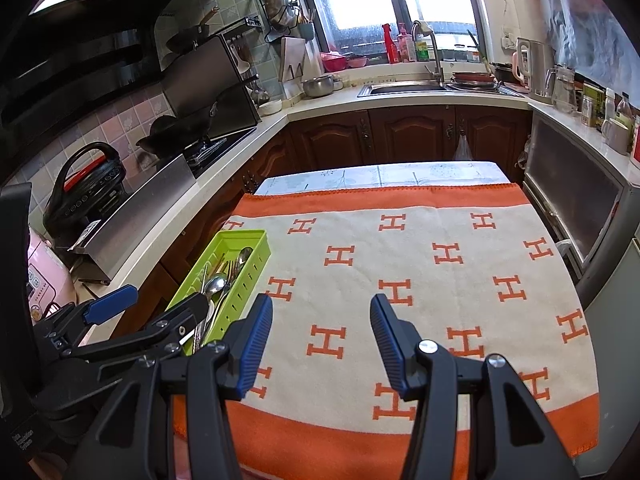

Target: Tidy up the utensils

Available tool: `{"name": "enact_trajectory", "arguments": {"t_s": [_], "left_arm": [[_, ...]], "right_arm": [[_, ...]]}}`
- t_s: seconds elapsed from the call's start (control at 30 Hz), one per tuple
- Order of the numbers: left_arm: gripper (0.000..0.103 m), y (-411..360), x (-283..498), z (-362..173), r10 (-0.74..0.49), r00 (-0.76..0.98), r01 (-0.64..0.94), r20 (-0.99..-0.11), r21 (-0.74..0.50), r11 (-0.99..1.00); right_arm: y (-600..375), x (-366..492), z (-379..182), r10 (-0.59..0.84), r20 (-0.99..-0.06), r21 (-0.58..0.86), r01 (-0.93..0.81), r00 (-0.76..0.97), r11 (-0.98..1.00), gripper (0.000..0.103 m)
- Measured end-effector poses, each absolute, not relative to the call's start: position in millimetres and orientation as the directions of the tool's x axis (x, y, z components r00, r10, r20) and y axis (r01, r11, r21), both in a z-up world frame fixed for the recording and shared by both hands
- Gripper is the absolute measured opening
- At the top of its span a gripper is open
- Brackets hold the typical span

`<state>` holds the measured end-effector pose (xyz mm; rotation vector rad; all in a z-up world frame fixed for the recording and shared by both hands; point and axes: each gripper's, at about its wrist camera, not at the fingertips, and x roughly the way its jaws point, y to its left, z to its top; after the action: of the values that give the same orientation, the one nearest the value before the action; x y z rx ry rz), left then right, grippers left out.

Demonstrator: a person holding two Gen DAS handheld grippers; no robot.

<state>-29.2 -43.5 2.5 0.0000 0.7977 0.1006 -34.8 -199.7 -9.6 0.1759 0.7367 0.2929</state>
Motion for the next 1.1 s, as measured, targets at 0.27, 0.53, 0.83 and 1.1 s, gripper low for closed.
{"name": "enact_trajectory", "arguments": {"t_s": [0.27,0.53,0.83,1.1], "left_arm": [[0.082,-47,-31,3,0.102,0.691,-0.107,-0.716,0.039,0.994],[0.082,-47,-31,1,0.105,0.687,-0.111,-0.719,0.039,0.993],[0.082,-49,-31,-3,0.108,0.681,-0.124,-0.725,0.031,0.992],[0.082,-49,-31,-3,0.108,0.681,-0.124,-0.724,0.032,0.992]], "right_arm": [[-197,-35,-10,0.326,-0.636,0.262,-0.202,0.700,0.944,0.051],[-192,-37,-11,0.324,-0.641,0.265,-0.196,0.696,0.944,0.051],[-191,-38,-14,0.324,-0.644,0.268,-0.192,0.693,0.944,0.051],[-190,-38,-15,0.325,-0.643,0.269,-0.192,0.693,0.944,0.051]]}}
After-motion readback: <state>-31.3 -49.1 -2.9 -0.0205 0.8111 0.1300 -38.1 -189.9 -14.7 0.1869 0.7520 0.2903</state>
